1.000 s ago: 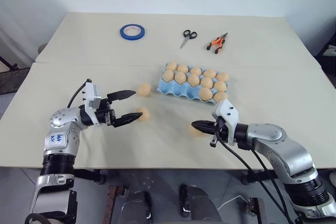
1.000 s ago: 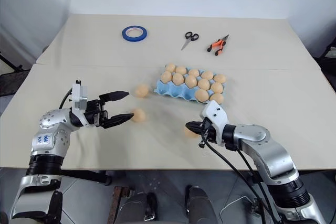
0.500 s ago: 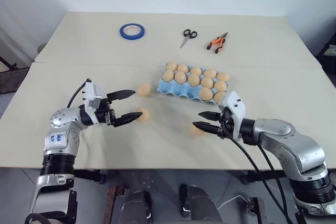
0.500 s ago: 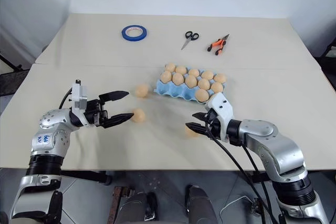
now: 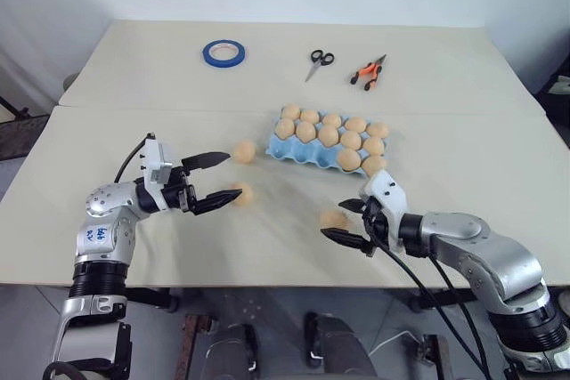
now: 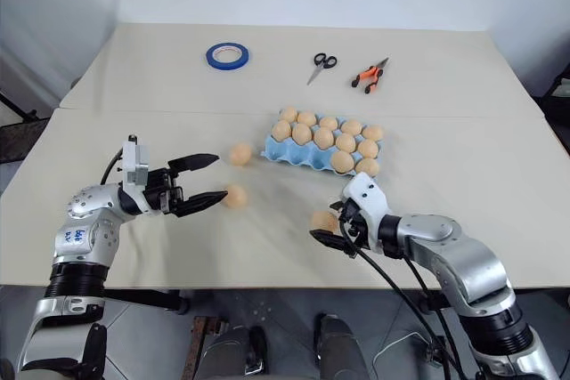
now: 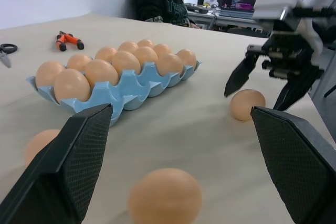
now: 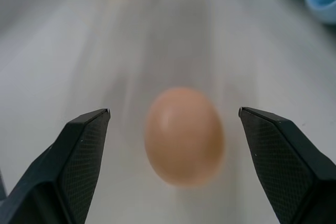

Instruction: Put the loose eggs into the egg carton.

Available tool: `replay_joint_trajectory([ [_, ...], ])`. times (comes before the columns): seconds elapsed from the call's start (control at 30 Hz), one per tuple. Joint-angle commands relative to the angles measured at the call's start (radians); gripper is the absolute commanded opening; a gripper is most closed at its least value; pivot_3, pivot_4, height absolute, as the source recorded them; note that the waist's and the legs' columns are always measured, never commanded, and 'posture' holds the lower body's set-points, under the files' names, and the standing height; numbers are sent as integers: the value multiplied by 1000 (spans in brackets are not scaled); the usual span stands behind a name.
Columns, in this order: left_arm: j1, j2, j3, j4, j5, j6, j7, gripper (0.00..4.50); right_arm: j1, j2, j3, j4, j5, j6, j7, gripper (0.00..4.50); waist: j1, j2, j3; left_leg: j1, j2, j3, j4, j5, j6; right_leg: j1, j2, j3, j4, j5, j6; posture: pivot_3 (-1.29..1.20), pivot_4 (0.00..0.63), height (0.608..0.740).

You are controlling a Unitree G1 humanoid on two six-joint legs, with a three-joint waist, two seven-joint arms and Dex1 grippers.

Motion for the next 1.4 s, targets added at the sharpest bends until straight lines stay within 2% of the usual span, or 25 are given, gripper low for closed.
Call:
replay_joint_trajectory([
  [0.03,-5,8,23,-33,-20,-16,2,4500,-26,1,29,29,-30,-20,7,4121,0,0,0,0,0,0,0,0,0,0,0,0,0,0,0,0,150,740],
  [0.13,1,11,29,-42,-23,-13,7,4500,-20,14,4,10,-26,-41,1,3563,0,0,0,0,0,0,0,0,0,0,0,0,0,0,0,0,150,740],
  [0.3,6,13,33,-44,-23,-13,10,4500,-13,12,-45,-23,-10,-41,1,1833,0,0,0,0,0,0,0,0,0,0,0,0,0,0,0,0,150,740],
  [0.37,6,10,35,-44,-21,-14,10,4500,-15,10,-58,-30,-5,-33,2,1458,1,0,0,0,0,0,0,0,0,0,0,0,0,0,0,0,150,740],
  [0.5,2,2,32,-36,-16,-20,12,4500,-63,19,-81,-10,-11,-36,-9,1458,-1,0,0,0,0,0,0,0,0,0,0,0,0,0,0,0,150,740],
  [0.67,-7,-6,26,-29,-14,-22,11,4500,-242,104,-93,154,-56,-104,-74,1458,-7,0,0,0,1,1,0,0,0,0,1,0,1,0,0,0,150,740],
  [0.8,-14,-8,23,-25,-11,-25,10,4500,-369,137,-30,334,-128,-179,-51,1458,-6,0,0,0,1,1,0,1,-1,-1,1,0,1,0,0,0,150,740],
  [1.07,-2,-2,36,-52,-17,-26,28,4500,-482,184,67,592,-261,-326,-7,1458,-5,1,0,-2,1,3,-1,0,-2,-3,1,-2,0,0,0,0,150,740],
  [1.1,1,-2,38,-61,-19,-24,33,4500,-492,185,73,612,-262,-316,12,2101,-5,1,1,-2,0,3,0,0,-2,-3,1,-2,0,0,0,0,150,740],
  [1.13,4,-2,39,-68,-21,-23,37,4500,-496,183,79,622,-269,-320,26,2314,-6,1,1,-2,0,3,0,0,-2,-3,1,-2,1,0,0,0,150,740],
  [1.33,35,0,53,-119,-33,-4,71,4500,-513,157,62,611,-294,-312,49,4391,-5,1,1,-1,1,3,0,0,-1,-2,-1,-2,2,0,0,0,150,740],
  [1.4,45,3,56,-131,-34,3,79,4500,-516,145,52,590,-289,-299,60,4451,-6,1,1,-1,1,3,0,0,-1,-2,-1,-2,2,0,0,0,150,740],
])
